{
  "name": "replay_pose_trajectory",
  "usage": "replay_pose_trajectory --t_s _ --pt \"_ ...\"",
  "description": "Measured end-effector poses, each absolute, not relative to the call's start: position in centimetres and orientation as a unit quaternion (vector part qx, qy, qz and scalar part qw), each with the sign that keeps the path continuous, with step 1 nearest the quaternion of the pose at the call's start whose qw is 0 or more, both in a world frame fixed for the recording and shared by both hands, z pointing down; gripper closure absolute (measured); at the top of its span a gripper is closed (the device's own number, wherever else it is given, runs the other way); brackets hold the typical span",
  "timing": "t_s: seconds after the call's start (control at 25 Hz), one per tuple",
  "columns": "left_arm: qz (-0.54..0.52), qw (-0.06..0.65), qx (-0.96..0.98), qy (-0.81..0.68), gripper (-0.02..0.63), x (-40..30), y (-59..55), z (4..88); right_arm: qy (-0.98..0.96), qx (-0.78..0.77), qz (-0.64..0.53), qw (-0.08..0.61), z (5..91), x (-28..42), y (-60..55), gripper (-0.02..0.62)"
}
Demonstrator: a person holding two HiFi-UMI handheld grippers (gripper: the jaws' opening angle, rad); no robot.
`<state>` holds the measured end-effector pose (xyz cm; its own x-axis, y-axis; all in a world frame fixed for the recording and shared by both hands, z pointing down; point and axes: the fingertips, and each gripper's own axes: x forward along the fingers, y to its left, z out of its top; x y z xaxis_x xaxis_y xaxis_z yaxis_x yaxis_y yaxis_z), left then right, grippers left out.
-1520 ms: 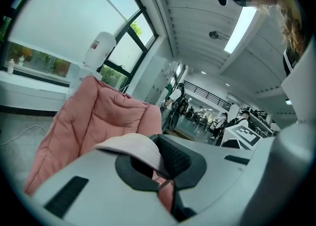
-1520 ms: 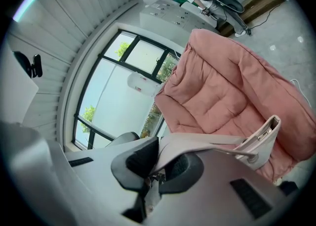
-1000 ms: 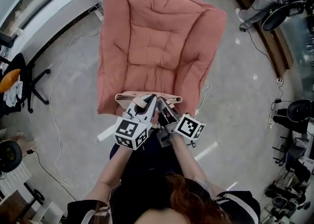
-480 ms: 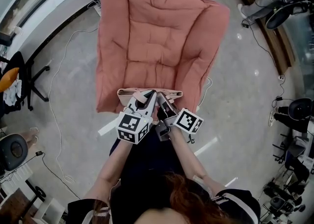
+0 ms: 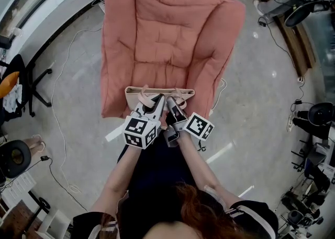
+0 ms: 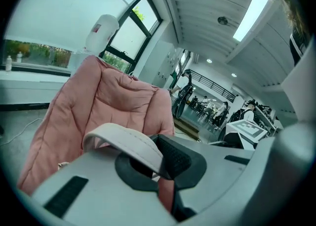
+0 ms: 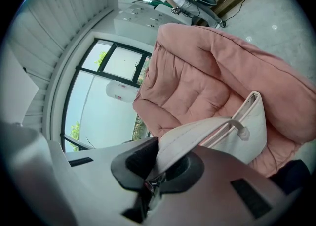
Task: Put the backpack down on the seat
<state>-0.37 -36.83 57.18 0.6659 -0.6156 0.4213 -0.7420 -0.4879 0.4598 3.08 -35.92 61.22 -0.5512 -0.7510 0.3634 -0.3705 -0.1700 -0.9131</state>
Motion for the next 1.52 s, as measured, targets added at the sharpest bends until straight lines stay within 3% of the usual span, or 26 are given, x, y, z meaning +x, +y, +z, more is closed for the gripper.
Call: replay_pose_trajectory --t_s 0.52,0.8,1.12,1.16,1.24,1.28,1.32,1.36,1.52 --pt "0.118 0.389 0.810 -0.423 0.586 -2.0 -35.5 61.8 0.555 -0.437 -0.685 0.176 64.6 2.6 -33.8 0.555" --pt "0.028 0.511 0.755 -0.411 0.586 -2.7 -35.1 63.0 0.540 -0.428 -0.701 0.185 65.2 2.6 -33.2 0.554" --pt "-0.006 0.556 0.733 -0.393 0.586 -3.3 -34.1 63.8 0.525 -0.424 -0.713 0.190 66.0 2.2 -32.2 0.552" --pt "-0.010 0.560 0.729 -0.393 0.584 -3.4 -34.0 63.8 0.524 -0.420 -0.714 0.197 65.8 2.1 -32.2 0.533" --pt "-0.019 0.564 0.724 -0.397 0.580 -3.8 -33.8 63.7 0.518 -0.405 -0.721 0.218 65.3 1.8 -32.4 0.397" --pt "-0.025 0.564 0.722 -0.400 0.536 -4.0 -33.8 63.8 0.510 -0.400 -0.726 0.228 65.2 1.7 -32.3 0.386" --pt "-0.032 0.561 0.722 -0.404 0.401 -4.2 -33.9 63.8 0.503 -0.398 -0.730 0.236 65.2 1.6 -32.3 0.367" --pt "-0.040 0.557 0.721 -0.409 0.351 -4.4 -33.9 63.8 0.502 -0.398 -0.730 0.240 65.2 1.6 -32.4 0.350" --pt "-0.043 0.551 0.720 -0.419 0.337 -4.9 -33.7 63.8 0.516 -0.402 -0.722 0.225 64.6 1.4 -32.2 0.334"
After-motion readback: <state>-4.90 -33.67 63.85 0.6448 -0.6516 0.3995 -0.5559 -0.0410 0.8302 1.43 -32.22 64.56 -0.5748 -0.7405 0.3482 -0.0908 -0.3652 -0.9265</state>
